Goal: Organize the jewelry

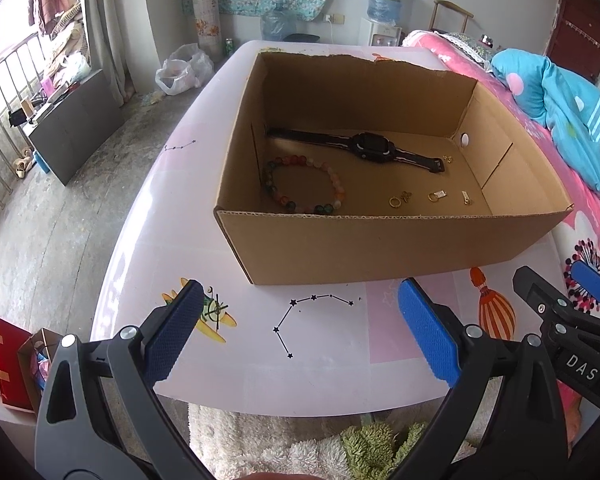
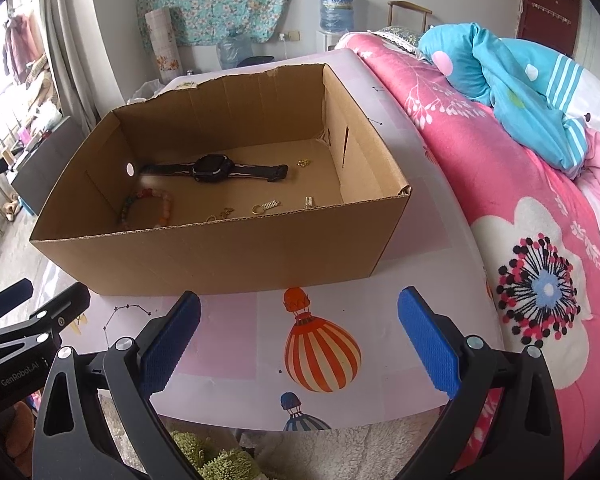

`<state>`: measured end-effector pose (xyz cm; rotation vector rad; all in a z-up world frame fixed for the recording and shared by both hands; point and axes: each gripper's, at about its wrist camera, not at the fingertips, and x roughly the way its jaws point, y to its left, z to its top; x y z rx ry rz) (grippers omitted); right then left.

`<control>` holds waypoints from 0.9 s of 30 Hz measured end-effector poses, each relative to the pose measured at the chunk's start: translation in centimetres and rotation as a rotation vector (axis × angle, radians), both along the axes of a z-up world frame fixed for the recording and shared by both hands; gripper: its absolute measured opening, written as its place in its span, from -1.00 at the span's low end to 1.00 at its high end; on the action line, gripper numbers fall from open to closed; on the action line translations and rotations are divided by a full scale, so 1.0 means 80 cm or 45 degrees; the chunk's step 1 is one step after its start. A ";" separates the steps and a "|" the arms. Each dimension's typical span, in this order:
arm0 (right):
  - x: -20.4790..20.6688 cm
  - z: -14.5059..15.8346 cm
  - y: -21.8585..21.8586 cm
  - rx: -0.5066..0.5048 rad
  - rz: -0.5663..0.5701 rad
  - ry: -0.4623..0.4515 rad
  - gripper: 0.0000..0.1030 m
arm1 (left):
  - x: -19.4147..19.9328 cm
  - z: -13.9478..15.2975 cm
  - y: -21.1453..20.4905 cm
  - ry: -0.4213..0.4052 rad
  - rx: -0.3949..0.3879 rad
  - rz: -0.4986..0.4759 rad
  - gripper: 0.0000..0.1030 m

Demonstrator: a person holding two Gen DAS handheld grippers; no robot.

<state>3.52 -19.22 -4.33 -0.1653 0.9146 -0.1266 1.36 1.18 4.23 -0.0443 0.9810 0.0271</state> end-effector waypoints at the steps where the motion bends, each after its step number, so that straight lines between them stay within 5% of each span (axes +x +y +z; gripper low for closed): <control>1: 0.000 0.000 -0.001 -0.001 0.002 0.001 0.87 | 0.000 0.000 0.000 0.001 -0.003 -0.002 0.83; 27: 0.001 -0.003 0.000 -0.007 0.002 0.020 0.87 | 0.000 -0.001 0.002 0.014 -0.021 0.003 0.83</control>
